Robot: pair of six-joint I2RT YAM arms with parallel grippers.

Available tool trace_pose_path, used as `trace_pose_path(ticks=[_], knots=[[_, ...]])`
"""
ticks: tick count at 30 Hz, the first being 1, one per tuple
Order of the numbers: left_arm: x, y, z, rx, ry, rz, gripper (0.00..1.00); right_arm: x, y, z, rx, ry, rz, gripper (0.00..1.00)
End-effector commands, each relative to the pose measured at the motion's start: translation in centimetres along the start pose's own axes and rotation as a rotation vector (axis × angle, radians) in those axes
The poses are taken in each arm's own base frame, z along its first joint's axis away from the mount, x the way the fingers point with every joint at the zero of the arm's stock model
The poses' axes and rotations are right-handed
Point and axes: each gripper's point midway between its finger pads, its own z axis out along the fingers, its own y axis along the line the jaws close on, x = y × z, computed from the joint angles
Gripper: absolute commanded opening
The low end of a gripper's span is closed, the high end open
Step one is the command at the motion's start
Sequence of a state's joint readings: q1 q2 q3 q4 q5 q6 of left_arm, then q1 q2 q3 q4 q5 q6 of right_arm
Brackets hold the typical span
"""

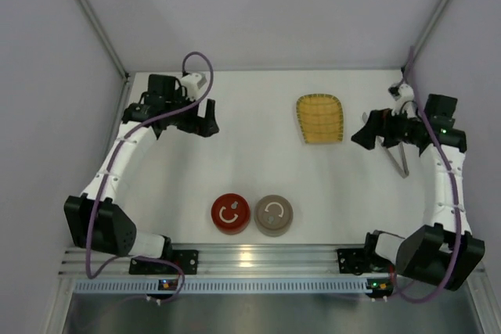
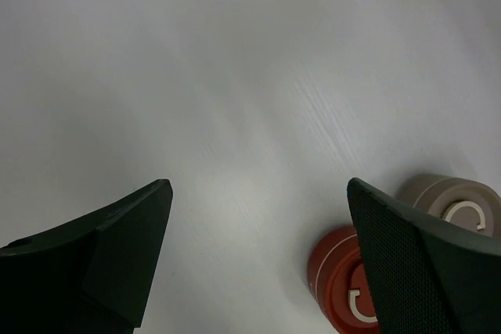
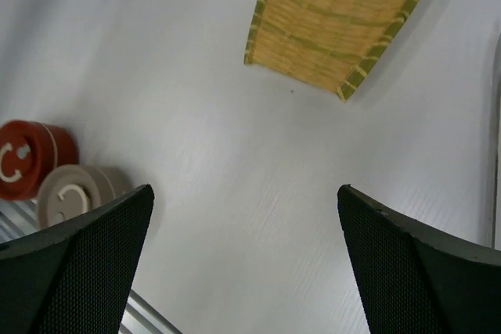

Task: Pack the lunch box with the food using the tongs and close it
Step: Reset both arms

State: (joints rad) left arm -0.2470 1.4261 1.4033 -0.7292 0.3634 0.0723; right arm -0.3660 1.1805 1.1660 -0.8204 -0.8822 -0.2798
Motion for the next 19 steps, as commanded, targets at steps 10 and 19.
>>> trace_pose_path(ticks=[10, 19], knots=[[8.7, 11.3, -4.7, -0.316, 0.034, -0.187, 0.98, 6.9, -3.0, 5.3, 0.237, 0.241, -0.158, 0.99], [9.8, 11.3, -5.9, -0.367, 0.035, -0.145, 0.98, 7.3, -3.1, 5.7, 0.242, 0.224, -0.149, 0.99]])
